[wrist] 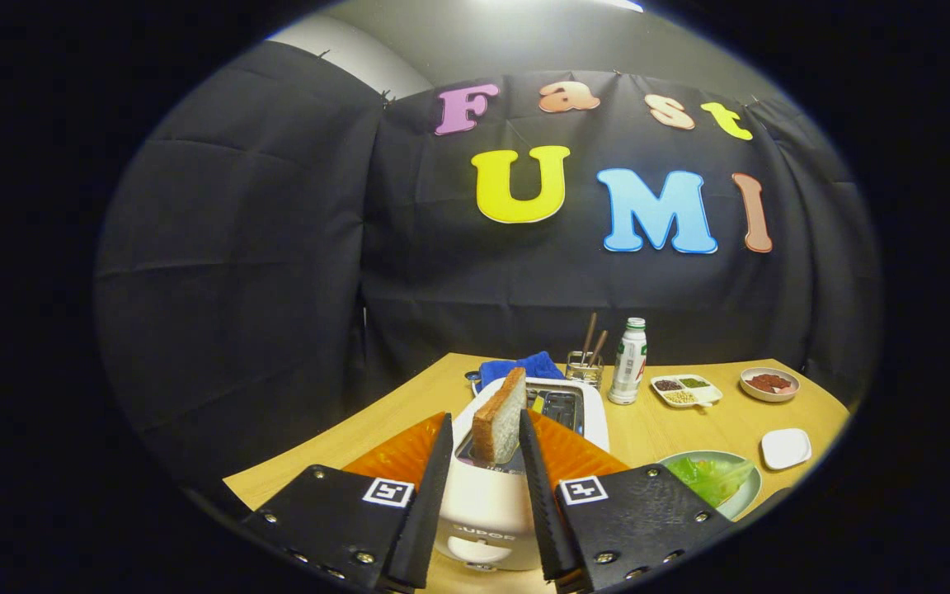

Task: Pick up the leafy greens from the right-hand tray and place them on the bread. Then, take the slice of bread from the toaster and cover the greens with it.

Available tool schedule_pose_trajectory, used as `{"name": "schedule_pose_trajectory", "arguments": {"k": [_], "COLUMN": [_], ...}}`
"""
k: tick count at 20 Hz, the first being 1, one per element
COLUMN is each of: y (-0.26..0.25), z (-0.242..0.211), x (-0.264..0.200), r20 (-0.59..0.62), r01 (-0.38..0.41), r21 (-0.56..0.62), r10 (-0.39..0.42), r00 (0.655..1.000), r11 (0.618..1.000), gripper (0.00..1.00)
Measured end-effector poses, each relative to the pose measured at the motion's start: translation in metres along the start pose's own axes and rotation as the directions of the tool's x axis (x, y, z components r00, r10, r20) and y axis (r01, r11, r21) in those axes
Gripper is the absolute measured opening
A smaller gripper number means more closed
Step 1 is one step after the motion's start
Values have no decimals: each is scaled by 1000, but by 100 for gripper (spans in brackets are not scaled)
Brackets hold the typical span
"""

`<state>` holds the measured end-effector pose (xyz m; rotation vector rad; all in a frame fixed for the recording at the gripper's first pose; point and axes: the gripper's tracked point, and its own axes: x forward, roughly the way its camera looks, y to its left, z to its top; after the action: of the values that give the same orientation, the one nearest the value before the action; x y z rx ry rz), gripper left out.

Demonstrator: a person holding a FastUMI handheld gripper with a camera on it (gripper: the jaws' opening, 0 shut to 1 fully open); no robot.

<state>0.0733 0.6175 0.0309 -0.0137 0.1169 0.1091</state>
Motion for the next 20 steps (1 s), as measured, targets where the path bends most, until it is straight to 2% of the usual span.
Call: {"name": "schedule_pose_trajectory", "arguments": {"k": [7, 12, 16, 17, 19, 20], "y": [4, 4, -1, 0, -1, -13], "z": [-10, -8, -2, -7, -6, -4], "x": [33, 47, 52, 52, 55, 55], "r20": [-75, -93, -97, -99, -95, -91], "r01": [31, 24, 54, 40, 2, 24], "r21": [29, 67, 70, 92, 138, 167], "r10": [-29, -18, -47, -31, 11, -9], "r00": [997, 995, 994, 995, 995, 996], "r11": [999, 997, 996, 995, 990, 986], "gripper": [50, 50, 50, 28, 26, 27]}}
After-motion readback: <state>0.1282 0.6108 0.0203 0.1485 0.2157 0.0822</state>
